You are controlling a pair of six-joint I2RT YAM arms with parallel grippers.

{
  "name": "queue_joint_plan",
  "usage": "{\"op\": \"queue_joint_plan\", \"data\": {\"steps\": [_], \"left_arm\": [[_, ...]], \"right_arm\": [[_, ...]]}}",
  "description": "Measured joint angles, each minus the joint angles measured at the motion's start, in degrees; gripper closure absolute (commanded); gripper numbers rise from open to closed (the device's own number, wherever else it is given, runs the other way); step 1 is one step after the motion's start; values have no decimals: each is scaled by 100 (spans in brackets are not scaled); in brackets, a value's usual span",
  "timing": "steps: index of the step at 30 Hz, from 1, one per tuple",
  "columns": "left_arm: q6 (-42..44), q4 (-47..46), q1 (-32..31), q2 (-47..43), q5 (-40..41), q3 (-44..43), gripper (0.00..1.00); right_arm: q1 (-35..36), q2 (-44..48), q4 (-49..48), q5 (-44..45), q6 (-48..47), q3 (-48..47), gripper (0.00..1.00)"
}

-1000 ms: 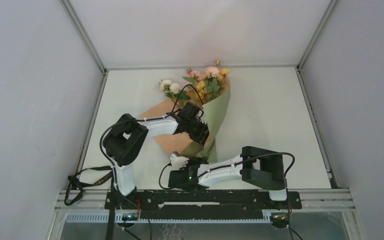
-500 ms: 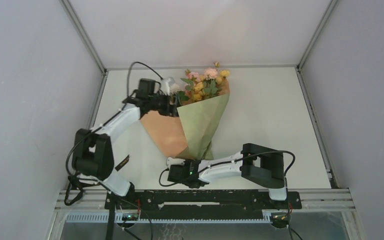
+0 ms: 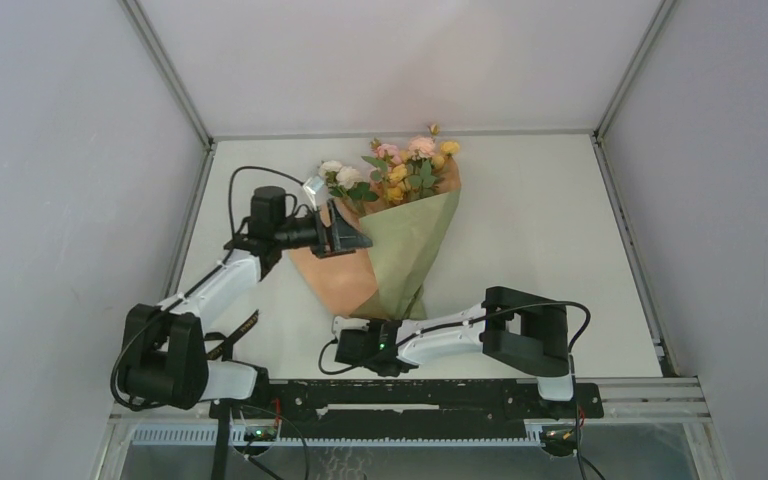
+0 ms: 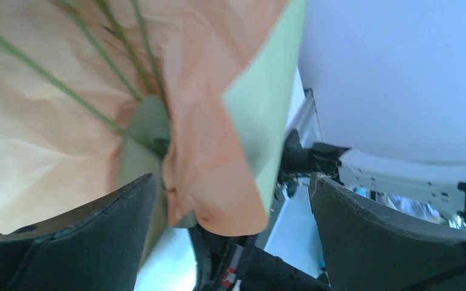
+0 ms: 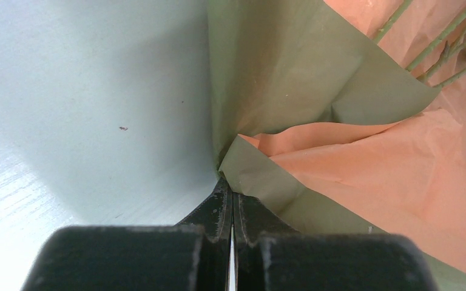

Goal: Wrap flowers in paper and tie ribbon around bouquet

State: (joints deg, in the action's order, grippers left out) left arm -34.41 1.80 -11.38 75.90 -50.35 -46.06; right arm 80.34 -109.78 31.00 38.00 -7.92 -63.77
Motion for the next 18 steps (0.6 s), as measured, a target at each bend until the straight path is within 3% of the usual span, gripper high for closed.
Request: {"op": "queue_joint_plan", "data": {"steps": [5,6,7,11,12,18], "left_arm": [[-256,-474,-754,186,-92,63,1],[-271,-542,-848,247,-92,61,7],[-280,-590,-909,313,-92,55,17],[-426,-723,-1008,745,-79,-17,86],[-385,-726,-1010,863,-76,-52,98],[-431,-726,-861,984,-46,-234,100]], "right_arm": [[0,0,-2,-15,-46,0,100],[0,0,-2,-15,-55,0,100],[0,0,-2,-17,-57,0,100],[0,0,-2,-22,-76,0,100],[0,0,-2,-22,-79,0,100],[4,4,9,-28,-61,0,100]]}}
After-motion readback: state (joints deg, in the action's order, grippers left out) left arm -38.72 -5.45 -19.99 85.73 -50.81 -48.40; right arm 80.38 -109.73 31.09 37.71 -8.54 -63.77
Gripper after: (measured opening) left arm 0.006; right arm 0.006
